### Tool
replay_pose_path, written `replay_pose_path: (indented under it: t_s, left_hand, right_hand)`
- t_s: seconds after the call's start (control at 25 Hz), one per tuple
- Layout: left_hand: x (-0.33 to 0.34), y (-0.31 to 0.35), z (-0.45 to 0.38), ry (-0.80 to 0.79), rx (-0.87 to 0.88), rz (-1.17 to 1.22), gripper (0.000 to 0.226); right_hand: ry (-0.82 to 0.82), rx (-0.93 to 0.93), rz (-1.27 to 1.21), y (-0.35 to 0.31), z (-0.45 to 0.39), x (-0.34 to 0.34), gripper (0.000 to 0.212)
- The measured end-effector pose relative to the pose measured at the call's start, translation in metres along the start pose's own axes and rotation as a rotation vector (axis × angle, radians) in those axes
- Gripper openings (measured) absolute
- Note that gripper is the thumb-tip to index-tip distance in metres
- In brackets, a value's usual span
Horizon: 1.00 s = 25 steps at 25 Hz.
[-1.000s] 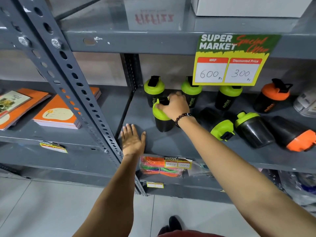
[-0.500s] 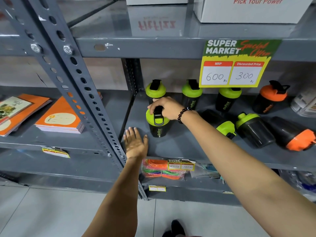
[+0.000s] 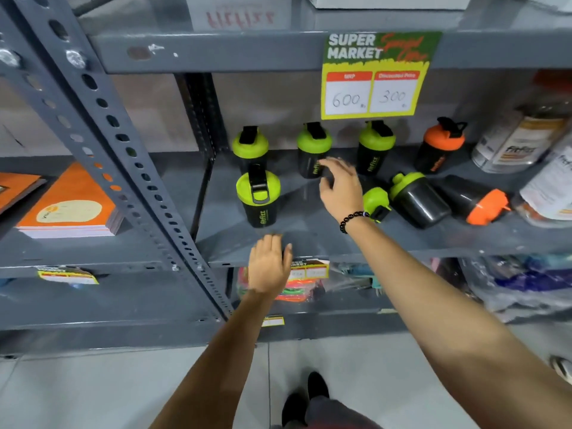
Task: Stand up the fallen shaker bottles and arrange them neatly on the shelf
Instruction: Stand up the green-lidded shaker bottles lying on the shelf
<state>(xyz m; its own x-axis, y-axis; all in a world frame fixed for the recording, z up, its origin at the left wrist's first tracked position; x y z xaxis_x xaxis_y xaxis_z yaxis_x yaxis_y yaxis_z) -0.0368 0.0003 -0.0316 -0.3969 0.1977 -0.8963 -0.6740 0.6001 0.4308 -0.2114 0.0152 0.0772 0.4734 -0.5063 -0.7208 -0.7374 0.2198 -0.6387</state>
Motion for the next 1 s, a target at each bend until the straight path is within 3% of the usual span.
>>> replay_pose_path:
  t_s: [0.08, 0.24, 0.36, 0.68, 0.88, 1.0]
  left_hand:
    - [0.016, 0.016, -0.009, -0.101, 0.055, -0.012, 0.050]
    - [0.040, 0.040, -0.036, -0.243, 0.104, -0.056, 0.059]
    - [0.047, 0.044, -0.054, -0.271, 0.072, -0.100, 0.062]
    - [0.050, 0.039, -0.085, -0.274, -0.049, -0.106, 0.065]
    - [0.052, 0.037, -0.083, -0.234, -0.040, -0.082, 0.066]
    - [0.051, 0.036, -0.083, -0.225, -0.042, -0.078, 0.067]
  right_hand:
    - [0.013, 0.083, 0.137, 0.030, 0.015, -0.012, 0.049]
    - [-0.213, 0.294, 0.305, 0.088, 0.031, -0.023, 0.092]
    - [-0.327, 0.338, 0.301, 0.112, 0.031, -0.022, 0.105]
    - [-0.357, 0.165, 0.104, 0.100, 0.006, -0.042, 0.086]
    - [-0.551, 0.136, 0.134, 0.064, -0.042, -0.046, 0.070]
    - [-0.572, 0.145, 0.150, 0.053, -0.062, -0.039, 0.060]
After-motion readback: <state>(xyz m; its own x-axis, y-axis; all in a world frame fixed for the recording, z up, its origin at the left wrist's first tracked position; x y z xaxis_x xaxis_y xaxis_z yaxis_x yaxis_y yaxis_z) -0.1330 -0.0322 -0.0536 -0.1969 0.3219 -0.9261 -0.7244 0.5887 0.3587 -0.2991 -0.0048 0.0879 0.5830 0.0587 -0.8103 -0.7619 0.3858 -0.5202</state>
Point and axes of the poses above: each hand's wrist, its own z-axis away from the middle knuckle, its own x-axis out of the palm, y = z × x, the point moved 6 cm from there along -z, towards the middle knuckle, and after that the axes turned 9 degrees about -y, right-handed, at the moved point
